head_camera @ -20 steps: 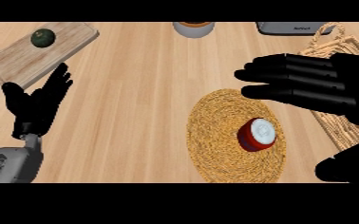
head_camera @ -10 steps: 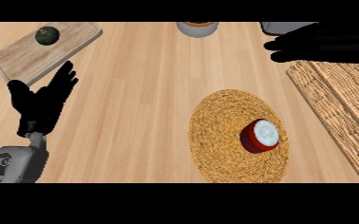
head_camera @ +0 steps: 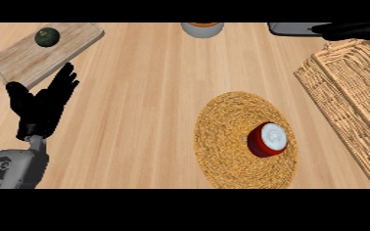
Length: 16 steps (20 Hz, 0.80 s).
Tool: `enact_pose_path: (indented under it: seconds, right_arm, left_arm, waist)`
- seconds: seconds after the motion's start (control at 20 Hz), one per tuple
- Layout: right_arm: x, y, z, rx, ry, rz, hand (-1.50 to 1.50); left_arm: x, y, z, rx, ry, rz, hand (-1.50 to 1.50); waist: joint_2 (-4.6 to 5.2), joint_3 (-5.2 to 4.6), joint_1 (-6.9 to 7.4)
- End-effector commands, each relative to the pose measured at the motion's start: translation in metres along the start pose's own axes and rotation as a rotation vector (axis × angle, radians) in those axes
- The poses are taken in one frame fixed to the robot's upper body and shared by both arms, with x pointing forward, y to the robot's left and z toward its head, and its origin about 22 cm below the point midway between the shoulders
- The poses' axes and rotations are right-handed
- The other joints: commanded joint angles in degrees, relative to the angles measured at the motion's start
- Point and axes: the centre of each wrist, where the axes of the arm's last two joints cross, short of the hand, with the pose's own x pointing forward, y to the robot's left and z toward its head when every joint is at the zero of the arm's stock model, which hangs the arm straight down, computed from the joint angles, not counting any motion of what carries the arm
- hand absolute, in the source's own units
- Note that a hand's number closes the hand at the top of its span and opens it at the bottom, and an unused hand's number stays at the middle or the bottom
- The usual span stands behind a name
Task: Pick the can from the placemat and place it in the basket
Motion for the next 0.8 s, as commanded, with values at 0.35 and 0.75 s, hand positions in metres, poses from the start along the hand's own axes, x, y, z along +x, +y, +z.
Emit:
enact_pose_path:
  seconds: [0.35,0.75]
  right_arm:
    - [-0.06,0.077,-0.017,0.014,-0.132,-0.108,-1.5]
    - [-0.083,0.15,-0.064,-0.042,-0.173,-0.169,-1.5]
  left_arm:
    - [0.005,-0.012,-0.001,-0.015,-0.009,0.018,0.0]
    - [0.004,-0.002,-0.006,-0.012,0.001,0.021,0.0]
  waist:
    - [0.07,0.04,0.22]
    - [-0.11,-0.03,0.07]
